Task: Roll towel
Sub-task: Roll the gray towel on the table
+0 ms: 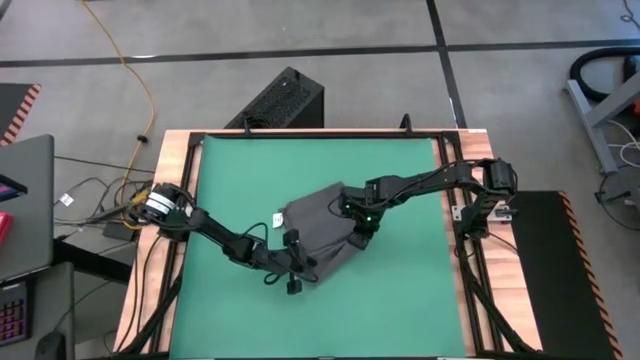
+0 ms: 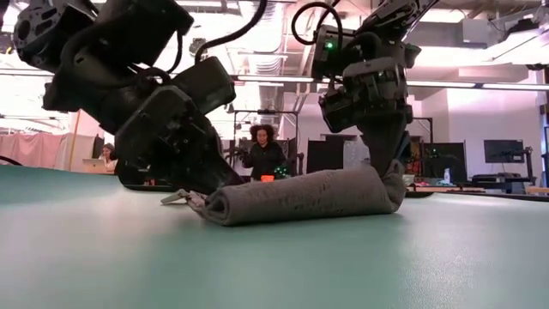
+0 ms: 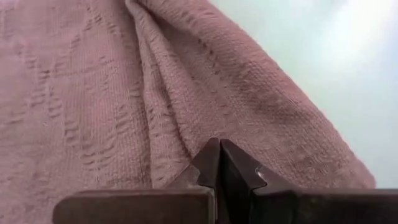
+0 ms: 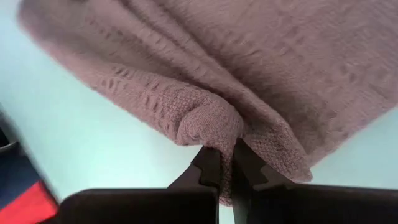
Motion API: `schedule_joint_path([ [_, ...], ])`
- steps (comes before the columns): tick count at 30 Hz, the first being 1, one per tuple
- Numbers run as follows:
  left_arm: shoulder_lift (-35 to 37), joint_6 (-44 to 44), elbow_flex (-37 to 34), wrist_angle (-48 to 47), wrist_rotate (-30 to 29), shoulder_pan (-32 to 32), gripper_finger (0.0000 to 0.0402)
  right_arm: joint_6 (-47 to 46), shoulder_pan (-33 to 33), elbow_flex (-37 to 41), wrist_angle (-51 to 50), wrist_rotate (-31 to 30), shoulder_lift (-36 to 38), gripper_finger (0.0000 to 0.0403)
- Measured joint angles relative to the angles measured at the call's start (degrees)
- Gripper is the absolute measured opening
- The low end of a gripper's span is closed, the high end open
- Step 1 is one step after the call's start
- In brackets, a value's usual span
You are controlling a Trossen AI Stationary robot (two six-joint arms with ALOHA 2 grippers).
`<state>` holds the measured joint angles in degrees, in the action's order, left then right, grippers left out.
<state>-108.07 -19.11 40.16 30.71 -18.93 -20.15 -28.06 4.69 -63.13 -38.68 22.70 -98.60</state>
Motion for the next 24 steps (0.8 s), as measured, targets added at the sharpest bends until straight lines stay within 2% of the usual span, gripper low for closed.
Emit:
schedule_joint_path([
  [3, 0.09, -1.57, 0.08, -1.56, 5.03, 0.38, 0.0, 0.03, 0.82, 0.02, 0.0, 3.19, 0.44, 0.0024],
  [7, -0.52, -4.61, 0.22, -1.69, 9.85, 0.34, 0.0, 0.49, 2.26, -0.13, 0.26, 3.21, 0.5, 0.0024],
  [16, -0.61, -4.66, 0.17, -2.51, 11.67, 0.38, 0.0, 2.26, 7.11, -0.22, -0.41, 3.66, 0.5, 0.0024],
  [24, -0.68, -3.87, 0.07, -2.28, 12.85, 0.38, 0.0, 4.63, 8.23, -0.28, 3.36, 3.03, -2.17, 0.0024],
])
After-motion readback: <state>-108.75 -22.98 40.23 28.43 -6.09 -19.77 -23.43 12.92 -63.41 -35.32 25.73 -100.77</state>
